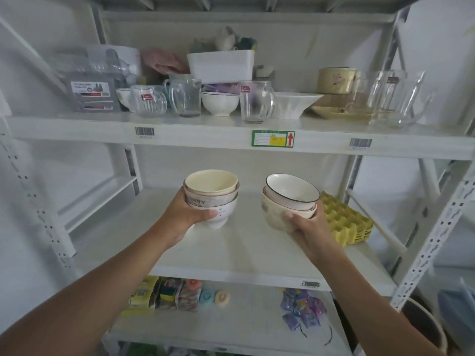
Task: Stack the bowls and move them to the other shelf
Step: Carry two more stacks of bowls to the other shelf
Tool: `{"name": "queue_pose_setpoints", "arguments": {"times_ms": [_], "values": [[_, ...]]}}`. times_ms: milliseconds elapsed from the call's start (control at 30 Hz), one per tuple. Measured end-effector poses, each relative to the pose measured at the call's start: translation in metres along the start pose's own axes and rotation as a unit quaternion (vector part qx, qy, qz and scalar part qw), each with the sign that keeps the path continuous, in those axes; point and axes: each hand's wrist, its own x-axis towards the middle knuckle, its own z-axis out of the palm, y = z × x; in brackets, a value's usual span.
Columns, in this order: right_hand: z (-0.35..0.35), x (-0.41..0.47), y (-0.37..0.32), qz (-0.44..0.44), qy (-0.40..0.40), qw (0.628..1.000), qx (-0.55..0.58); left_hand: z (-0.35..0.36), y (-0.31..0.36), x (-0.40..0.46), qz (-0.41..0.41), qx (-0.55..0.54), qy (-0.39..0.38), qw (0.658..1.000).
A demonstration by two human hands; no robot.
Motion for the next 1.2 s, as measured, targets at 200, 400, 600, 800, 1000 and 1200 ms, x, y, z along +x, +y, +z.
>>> {"name": "queue_pose_setpoints", "arguments": {"times_ms": [200,400,600,800,1000,1200], "values": [[-0.019,0.041,0.058,0.020,0.036,0.998,-0.048,-0.014,-0.066,0.042,-0.026,0.001,0.063,0.998],[-0.043,0.077,0.116,0.030,0.053,0.994,-0.095,-0.006,-0.125,0.070,-0.022,-0.015,0.123,0.992],[-0.074,0.111,0.172,0.040,0.048,0.990,-0.126,0.003,-0.190,0.096,-0.019,-0.001,0.135,0.991],[-0.089,0.142,0.214,0.041,0.039,0.986,-0.156,0.009,-0.246,0.112,-0.034,0.000,0.130,0.991],[-0.093,0.162,0.240,0.046,0.048,0.985,-0.157,0.011,-0.280,0.125,-0.054,0.008,0.151,0.987],[-0.103,0.168,0.259,0.057,0.039,0.983,-0.169,0.014,-0.302,0.134,-0.065,0.028,0.145,0.987]]}}
